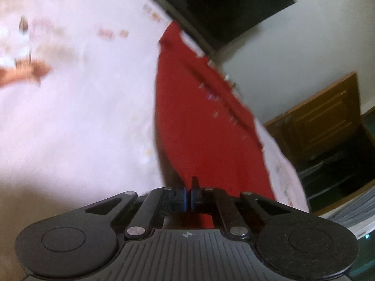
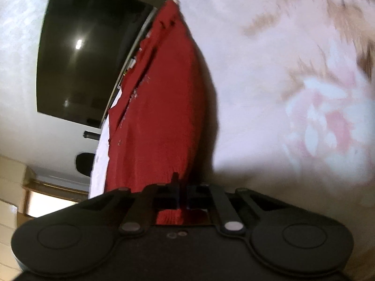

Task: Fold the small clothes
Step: 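Grasp the red sweater hem with both tools and lift it toward the collar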

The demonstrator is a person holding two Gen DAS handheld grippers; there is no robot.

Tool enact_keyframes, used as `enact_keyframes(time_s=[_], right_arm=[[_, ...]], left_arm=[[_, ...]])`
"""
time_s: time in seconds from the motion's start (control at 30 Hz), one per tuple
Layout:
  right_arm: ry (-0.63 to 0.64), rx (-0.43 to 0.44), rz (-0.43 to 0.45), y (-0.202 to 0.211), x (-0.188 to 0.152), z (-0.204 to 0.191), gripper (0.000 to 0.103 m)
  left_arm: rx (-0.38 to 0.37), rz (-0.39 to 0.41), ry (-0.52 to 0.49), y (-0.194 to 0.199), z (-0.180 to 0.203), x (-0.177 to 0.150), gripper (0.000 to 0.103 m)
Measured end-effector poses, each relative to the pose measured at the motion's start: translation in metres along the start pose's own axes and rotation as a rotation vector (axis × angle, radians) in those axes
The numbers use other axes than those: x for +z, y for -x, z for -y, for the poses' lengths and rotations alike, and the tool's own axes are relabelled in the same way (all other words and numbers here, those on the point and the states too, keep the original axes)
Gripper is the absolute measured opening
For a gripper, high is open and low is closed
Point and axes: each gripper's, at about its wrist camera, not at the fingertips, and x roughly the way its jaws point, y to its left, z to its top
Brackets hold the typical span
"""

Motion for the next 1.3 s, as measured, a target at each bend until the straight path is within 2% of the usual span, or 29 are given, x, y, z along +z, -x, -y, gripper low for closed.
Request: enact_keyframes(time_s=[0.17,0.27,0.37,0.4,0.5,0.6,0.8,1.0,1.13,1.3], right_arm=[[0.145,0.040,0.082,0.025,-0.001,-0.035,0.005],[0.206,0.017,0.092,0.031,-0.005,-0.041,0.005],[0.181,-0.031,0.059,0.023,-0.010,-0.023,0.005],[0.163,-0.050,0.053,0.020,-0.011,-0.016,0.005],[0.111,-0.053,0.059,0.020,-0.011,-0.003,0.005],[0.133,-0.038,0.103,0.031,-0.010,-0.011,0.005],[0.302,-0.017,0.199,0.054,0.025,-0.058,0.005],[0.444,-0.009,0.243,0.036,0.083,-0.112,0.005],[0.458,0.000,0.268,0.012,0.130,-0.135,0.005],[0.460,0.016,0.242,-0.041,0.185,-0.142,0.005]], left_arm=[[-0.081,0.117,-0.027,0.028,0.016,0.005,0.003],[-0.046,0.096,-0.012,0.026,0.003,-0.002,0.003],[0.028,0.049,0.047,0.017,-0.022,-0.012,0.003],[0.014,0.057,0.067,0.018,-0.027,-0.013,0.003],[0.030,0.066,0.032,0.023,-0.022,-0.010,0.003],[0.000,0.113,0.015,0.036,-0.015,-0.002,0.003],[-0.062,0.176,-0.089,0.039,0.020,0.052,0.003],[-0.102,0.228,-0.195,0.009,0.073,0.122,0.003],[-0.062,0.230,-0.223,-0.031,0.086,0.173,0.003],[-0.004,0.221,-0.242,-0.091,0.091,0.222,0.003]])
